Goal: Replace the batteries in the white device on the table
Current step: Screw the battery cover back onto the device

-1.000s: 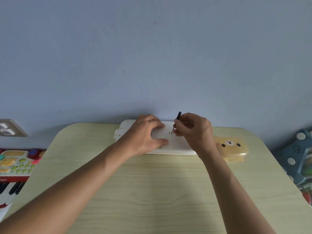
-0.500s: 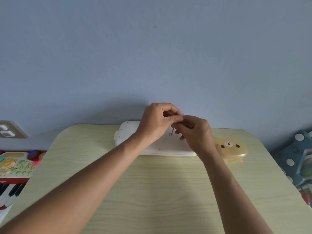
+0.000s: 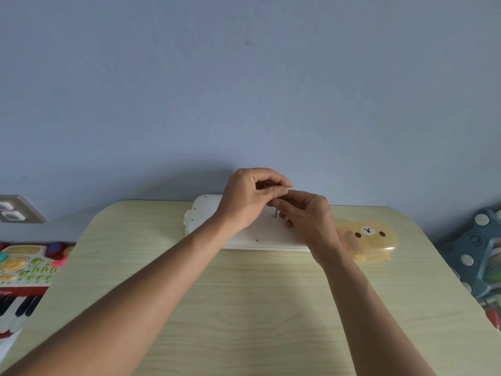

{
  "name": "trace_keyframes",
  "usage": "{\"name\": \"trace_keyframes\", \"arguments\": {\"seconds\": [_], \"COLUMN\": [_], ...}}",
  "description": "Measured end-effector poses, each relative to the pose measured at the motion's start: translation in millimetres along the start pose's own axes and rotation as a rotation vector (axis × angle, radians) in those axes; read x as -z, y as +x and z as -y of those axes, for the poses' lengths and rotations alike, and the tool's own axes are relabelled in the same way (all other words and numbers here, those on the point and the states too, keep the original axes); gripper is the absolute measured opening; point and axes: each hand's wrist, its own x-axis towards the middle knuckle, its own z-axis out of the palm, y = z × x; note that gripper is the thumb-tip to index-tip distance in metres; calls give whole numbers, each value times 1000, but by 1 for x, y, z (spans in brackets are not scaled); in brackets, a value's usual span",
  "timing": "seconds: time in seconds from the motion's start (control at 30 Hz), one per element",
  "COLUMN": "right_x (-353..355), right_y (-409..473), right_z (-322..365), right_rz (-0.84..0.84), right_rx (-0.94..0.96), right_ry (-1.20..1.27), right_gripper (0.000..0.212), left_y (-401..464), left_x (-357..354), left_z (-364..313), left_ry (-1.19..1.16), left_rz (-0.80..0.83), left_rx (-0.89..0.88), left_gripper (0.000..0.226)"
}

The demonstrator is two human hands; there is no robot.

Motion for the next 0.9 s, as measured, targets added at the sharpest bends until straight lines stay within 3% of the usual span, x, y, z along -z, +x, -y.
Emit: {"name": "trace_keyframes", "arguments": {"seconds": [0.13, 0.27, 0.37, 0.5, 0.7, 0.9], "right_x": [0, -2, 2, 4, -3, 1], "right_y": [3, 6, 4, 1, 4, 1], "right_z": [1, -2, 0, 1, 1, 1], "right_rz": [-41, -92, -42, -52, -87, -75], "right_rx": [-43, -49, -49, -63, -41, -49], "right_ry": [29, 8, -2, 47, 5, 23], "right_gripper": [5, 19, 8, 7, 12, 8], "left_y": [-2, 0, 2, 0, -1, -2], "left_x": [0, -7, -8, -6, -11, -7], "left_z": [1, 1, 0, 1, 3, 5], "left_ry": [-27, -61, -31, -33, -29, -52], "left_rz": [30, -23, -14, 62, -42, 50], "left_rx": [5, 52, 46, 25, 9, 14], "left_gripper": [16, 11, 11, 20, 11, 21]}}
